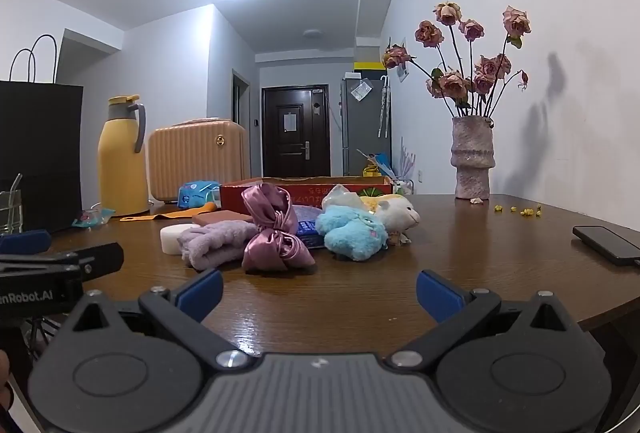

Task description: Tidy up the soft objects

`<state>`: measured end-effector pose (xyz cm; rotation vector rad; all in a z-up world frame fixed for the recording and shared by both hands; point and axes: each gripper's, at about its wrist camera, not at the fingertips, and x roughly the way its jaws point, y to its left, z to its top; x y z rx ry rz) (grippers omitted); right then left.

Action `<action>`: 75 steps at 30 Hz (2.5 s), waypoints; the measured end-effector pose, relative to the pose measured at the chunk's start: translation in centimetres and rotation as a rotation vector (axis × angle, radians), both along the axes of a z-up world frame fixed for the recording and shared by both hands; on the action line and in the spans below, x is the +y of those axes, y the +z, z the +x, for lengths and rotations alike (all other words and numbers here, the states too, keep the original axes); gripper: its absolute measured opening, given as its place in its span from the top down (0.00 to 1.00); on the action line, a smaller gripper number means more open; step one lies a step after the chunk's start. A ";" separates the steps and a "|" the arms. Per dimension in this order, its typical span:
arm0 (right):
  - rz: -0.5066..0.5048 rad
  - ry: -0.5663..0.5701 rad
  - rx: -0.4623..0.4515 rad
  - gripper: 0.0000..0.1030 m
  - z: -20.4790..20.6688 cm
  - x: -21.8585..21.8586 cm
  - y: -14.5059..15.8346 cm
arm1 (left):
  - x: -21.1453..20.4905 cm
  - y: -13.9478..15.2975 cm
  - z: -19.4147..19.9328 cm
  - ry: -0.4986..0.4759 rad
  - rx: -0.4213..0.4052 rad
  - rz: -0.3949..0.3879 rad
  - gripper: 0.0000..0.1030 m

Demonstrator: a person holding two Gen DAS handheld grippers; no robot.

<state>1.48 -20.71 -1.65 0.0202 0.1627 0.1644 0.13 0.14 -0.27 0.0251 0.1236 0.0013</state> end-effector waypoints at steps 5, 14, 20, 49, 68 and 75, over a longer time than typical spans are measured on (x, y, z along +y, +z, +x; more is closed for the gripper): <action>0.000 0.000 -0.001 0.00 0.1 0.0 0.0 | 0.0 -0.1 0.0 -0.001 0.000 0.000 0.00; -0.010 -0.011 0.021 0.00 -0.1 0.1 -0.2 | 0.0 -0.2 0.1 0.002 0.010 -0.002 0.00; -0.005 -0.014 0.020 0.00 -0.1 -0.1 -0.1 | -0.1 -0.2 0.2 -0.005 0.014 0.004 0.00; -0.013 -0.010 0.016 0.00 0.0 0.1 -0.1 | 0.2 -0.2 0.1 -0.002 0.010 -0.006 0.00; -0.010 -0.012 0.017 0.00 0.3 -0.1 0.0 | 0.0 0.0 0.1 0.002 0.015 -0.008 0.00; -0.012 -0.007 0.013 0.00 0.2 -0.1 -0.2 | 0.2 0.1 0.3 0.001 0.020 -0.019 0.00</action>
